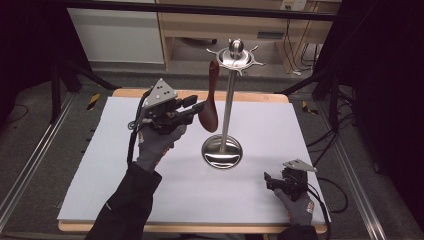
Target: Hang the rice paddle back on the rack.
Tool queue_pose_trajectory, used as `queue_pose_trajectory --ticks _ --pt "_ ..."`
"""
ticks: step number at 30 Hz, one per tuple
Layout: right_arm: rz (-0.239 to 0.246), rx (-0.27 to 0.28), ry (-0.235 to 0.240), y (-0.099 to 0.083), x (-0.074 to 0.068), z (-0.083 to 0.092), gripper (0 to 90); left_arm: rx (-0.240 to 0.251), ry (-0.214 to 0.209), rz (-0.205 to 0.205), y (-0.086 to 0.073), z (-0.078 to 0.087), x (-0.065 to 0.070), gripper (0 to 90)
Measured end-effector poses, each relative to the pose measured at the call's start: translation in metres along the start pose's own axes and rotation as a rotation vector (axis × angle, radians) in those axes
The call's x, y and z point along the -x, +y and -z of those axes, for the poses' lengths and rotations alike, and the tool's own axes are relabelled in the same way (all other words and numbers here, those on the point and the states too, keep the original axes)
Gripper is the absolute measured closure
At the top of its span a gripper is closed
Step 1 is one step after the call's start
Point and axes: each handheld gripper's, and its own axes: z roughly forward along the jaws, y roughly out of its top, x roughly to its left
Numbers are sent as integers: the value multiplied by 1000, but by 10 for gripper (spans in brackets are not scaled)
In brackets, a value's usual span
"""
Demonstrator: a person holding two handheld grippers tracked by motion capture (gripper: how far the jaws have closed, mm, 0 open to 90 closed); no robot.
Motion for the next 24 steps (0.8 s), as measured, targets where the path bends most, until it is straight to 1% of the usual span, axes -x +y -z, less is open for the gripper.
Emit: queue_pose_trajectory --ticks 2,6,7,8,10,14,17,20,24 --pt "4 -1 0 0 0 0 127 -1 3 -4 -5 4 -2 642" --pt "4 -1 0 0 0 0 123 -9 3 6 -17 12 -7 604" --pt "5 -2 -1 0 0 0 123 -4 6 5 -20 14 -9 598" --pt "6 -2 0 0 0 0 123 -9 6 3 -24 16 -10 589" --pt "3 -2 -2 0 0 0 122 -20 17 -2 -31 20 -12 579" --pt "4 -4 -3 0 0 0 118 -38 29 3 -46 26 -18 559" --pt "2 -5 -2 -1 -1 0 115 -41 36 16 -57 31 -21 543" --pt "5 -6 -2 -1 -1 -1 115 -67 63 18 -71 35 -26 513" --pt "-3 -9 -2 0 -1 0 115 -87 81 35 -88 38 -32 484"
